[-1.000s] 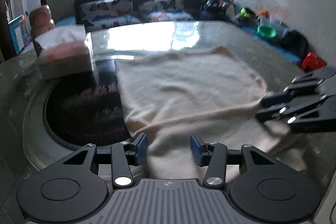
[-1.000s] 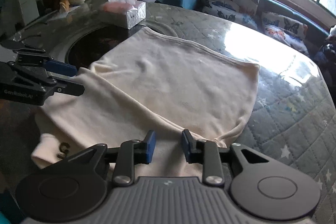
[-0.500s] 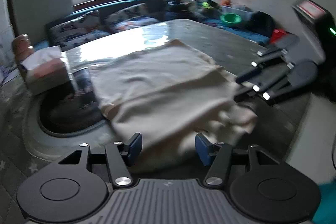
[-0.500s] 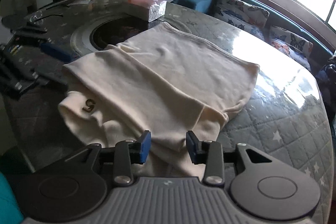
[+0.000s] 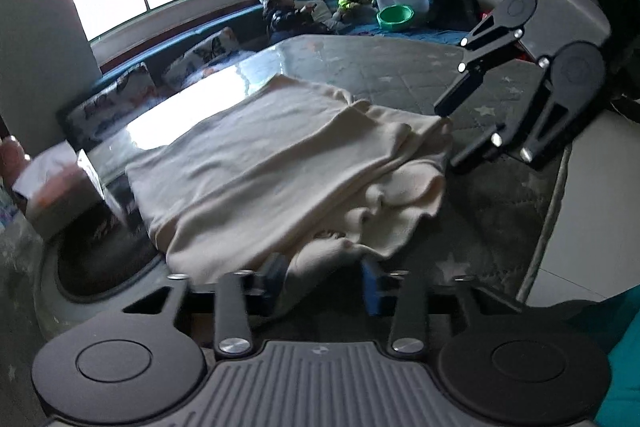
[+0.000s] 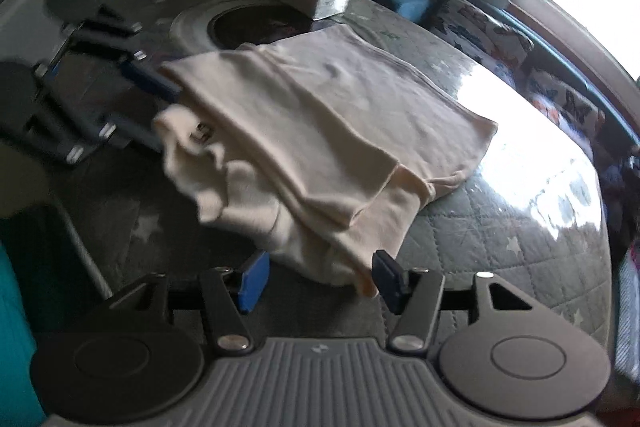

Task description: Fold clothes

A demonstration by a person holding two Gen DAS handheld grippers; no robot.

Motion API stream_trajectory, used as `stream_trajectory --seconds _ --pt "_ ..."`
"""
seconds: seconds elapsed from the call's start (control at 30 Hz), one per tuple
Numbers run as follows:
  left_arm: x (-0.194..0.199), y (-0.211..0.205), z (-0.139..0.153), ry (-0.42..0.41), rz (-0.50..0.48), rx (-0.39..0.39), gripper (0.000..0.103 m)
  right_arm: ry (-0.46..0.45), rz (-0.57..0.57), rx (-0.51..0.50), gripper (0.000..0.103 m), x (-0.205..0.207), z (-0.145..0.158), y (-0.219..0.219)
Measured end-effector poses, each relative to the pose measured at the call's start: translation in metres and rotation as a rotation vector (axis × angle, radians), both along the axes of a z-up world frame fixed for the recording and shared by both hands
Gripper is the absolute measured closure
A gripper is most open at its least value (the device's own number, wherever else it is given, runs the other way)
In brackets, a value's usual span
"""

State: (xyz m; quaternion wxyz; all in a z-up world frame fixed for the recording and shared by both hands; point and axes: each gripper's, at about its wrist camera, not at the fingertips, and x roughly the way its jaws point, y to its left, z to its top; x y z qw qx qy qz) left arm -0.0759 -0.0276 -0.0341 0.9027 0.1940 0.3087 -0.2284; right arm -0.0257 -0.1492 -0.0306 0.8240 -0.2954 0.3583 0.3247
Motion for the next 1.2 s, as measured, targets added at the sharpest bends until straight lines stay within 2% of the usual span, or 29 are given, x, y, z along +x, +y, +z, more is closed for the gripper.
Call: stream_trajectory --seconds 0.03,0.07,0.17,0.3,0.37,0.43,0.5,0.53,0.63,0.67,0.73,0.83,1.0,1.07,1.1,1.13,1.17,1.2 --pt "0.001 0.001 0.002 -0.001 -0.005 -0.009 0.084 -0.015 0.014 -0.006 0.038 -0.003 -0.001 0.001" --pt "0.003 0.001 0.005 -0.001 -0.010 -0.020 0.087 -0.029 0.030 -0.011 0.035 -0.005 -0.002 0.002" --pt "0.014 0.009 0.018 0.002 0.006 -0.083 0.089 -0.065 0.077 -0.018 0.035 -0.010 -0.004 0.005" --pt "0.036 0.017 0.027 0.015 0.040 -0.131 0.089 -0.098 0.110 -0.009 0.035 -0.005 -0.009 0.014" --pt "0.042 0.020 0.026 0.030 0.050 -0.147 0.089 -0.112 0.120 0.006 0.042 0.000 -0.011 0.020" --pt "0.048 0.023 0.024 0.044 0.060 -0.164 0.089 -0.088 0.113 0.039 0.049 0.009 -0.012 0.025" --pt "0.054 0.026 0.023 0.059 0.069 -0.181 0.088 -0.046 0.093 0.073 0.069 0.019 -0.012 0.028" --pt "0.057 0.028 0.022 0.066 0.074 -0.189 0.085 -0.018 0.082 0.093 0.081 0.026 -0.011 0.028" --pt "0.059 0.031 0.020 0.073 0.078 -0.192 0.077 0.066 0.041 0.151 0.087 0.044 -0.006 0.024" --pt "0.054 0.032 0.018 0.067 0.073 -0.180 0.069 0.094 0.028 0.171 0.088 0.049 -0.003 0.023" --pt "0.046 0.034 0.016 0.054 0.063 -0.157 0.061 0.131 0.011 0.198 0.089 0.056 0.001 0.020" --pt "0.036 0.035 0.012 0.040 0.039 -0.129 0.052 0.170 -0.011 0.228 0.090 0.066 0.007 0.017" --pt "0.031 0.034 0.006 0.016 0.028 -0.072 0.050 0.179 -0.034 0.254 0.090 0.073 0.013 0.018" --pt "0.033 0.035 0.002 0.009 0.030 -0.041 0.053 0.178 -0.045 0.261 0.091 0.073 0.015 0.018" --pt "0.034 0.038 0.000 0.013 0.033 -0.037 0.058 0.174 -0.049 0.263 0.092 0.073 0.016 0.018" --pt "0.035 0.040 -0.001 0.017 0.036 -0.034 0.070 0.170 -0.052 0.263 0.092 0.072 0.016 0.018" --pt "0.037 0.043 -0.003 0.021 0.039 -0.032 0.077 0.166 -0.054 0.261 0.093 0.071 0.016 0.019" --pt "0.037 0.047 -0.003 0.022 0.041 -0.042 0.079 0.163 -0.054 0.259 0.093 0.069 0.016 0.020"
